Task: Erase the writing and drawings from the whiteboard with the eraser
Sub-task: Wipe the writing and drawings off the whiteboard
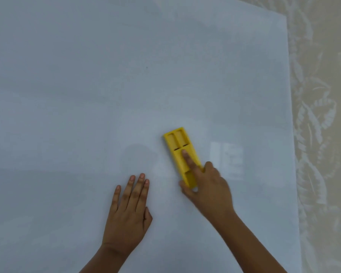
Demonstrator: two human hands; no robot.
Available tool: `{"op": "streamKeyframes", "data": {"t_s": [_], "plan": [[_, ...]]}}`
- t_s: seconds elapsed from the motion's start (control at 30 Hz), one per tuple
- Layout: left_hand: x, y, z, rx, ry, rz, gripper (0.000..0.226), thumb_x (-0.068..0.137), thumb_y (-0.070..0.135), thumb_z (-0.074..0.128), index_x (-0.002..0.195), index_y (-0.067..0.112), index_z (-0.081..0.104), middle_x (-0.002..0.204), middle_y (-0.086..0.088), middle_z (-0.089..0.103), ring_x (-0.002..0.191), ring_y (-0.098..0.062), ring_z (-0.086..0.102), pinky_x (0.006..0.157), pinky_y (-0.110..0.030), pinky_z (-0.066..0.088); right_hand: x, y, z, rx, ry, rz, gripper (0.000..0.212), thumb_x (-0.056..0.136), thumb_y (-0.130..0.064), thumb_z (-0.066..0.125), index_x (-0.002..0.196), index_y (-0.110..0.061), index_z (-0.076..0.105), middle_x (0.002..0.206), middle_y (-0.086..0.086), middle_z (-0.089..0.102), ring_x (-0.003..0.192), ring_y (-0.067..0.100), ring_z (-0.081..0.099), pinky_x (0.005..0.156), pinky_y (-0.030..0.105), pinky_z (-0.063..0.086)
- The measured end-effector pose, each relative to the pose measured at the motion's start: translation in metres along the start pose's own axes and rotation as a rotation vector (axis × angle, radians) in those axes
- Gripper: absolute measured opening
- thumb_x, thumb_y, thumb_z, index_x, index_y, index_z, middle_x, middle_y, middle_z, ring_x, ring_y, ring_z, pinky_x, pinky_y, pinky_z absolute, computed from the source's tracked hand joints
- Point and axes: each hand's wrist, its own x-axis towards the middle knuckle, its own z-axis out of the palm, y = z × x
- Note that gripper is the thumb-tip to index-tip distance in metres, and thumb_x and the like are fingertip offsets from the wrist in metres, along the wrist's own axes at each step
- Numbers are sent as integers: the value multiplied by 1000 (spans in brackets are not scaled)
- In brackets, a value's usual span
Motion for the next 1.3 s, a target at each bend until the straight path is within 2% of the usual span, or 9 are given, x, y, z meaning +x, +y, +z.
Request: {"op": "streamKeyframes", "data": {"t_s": [0.17,0.23,0.43,0.53,0.6,0.77,1.07,1.2,1.3], "plan": [[-1,-1,2,13,-6,9,54,90,22,25,140,4,32,150,-9,27,142,-24,15,113,-47,13,-4,108,-25,78,126,637,79,87,-42,57,143,-41,1,106,29,47,96,46,51,79,50,44],[-2,-1,3,30,-17,10,55,90,22,27,141,4,31,151,-10,26,141,-26,18,114,-47,13,-11,125,-28,69,119,753,77,89,-41,55,145,-40,1,109,32,46,99,48,49,81,51,43],[-1,-1,1,76,-7,12,56,87,20,31,139,1,36,148,-14,30,138,-28,24,113,-49,14,-61,39,-4,77,29,388,79,86,-30,63,142,-36,9,92,21,46,79,38,50,65,45,48],[-5,0,3,63,3,8,56,88,20,31,140,1,34,148,-14,31,138,-29,25,112,-50,17,-113,12,11,60,-80,256,82,70,-27,80,139,-29,36,76,14,51,57,30,52,44,41,49],[-6,-1,4,68,12,11,57,88,21,30,141,1,31,149,-14,30,138,-29,24,112,-51,17,-129,29,12,51,-67,337,80,66,-27,82,136,-31,42,73,12,49,51,29,50,42,39,49],[-4,0,5,74,7,19,57,88,21,29,142,1,30,149,-14,29,138,-30,24,112,-51,17,-111,94,3,117,116,797,75,90,-38,55,138,-47,-2,87,13,37,69,30,46,70,44,47],[-6,-2,5,71,8,27,57,89,21,28,143,1,27,149,-15,29,138,-30,23,113,-51,15,-157,58,23,178,22,613,80,85,-39,59,137,-50,-1,83,6,37,48,22,45,51,34,48],[-5,-1,5,68,24,37,57,89,21,29,142,1,27,148,-15,29,138,-30,24,113,-50,15,-139,80,18,225,170,970,76,90,-37,54,139,-48,-3,87,14,35,60,31,49,73,50,49],[-6,-3,5,41,39,43,59,91,28,31,144,3,24,149,-14,29,138,-29,23,113,-50,15,-108,53,15,199,170,854,74,92,-33,53,139,-47,-2,91,11,33,66,35,51,74,50,49]]}}
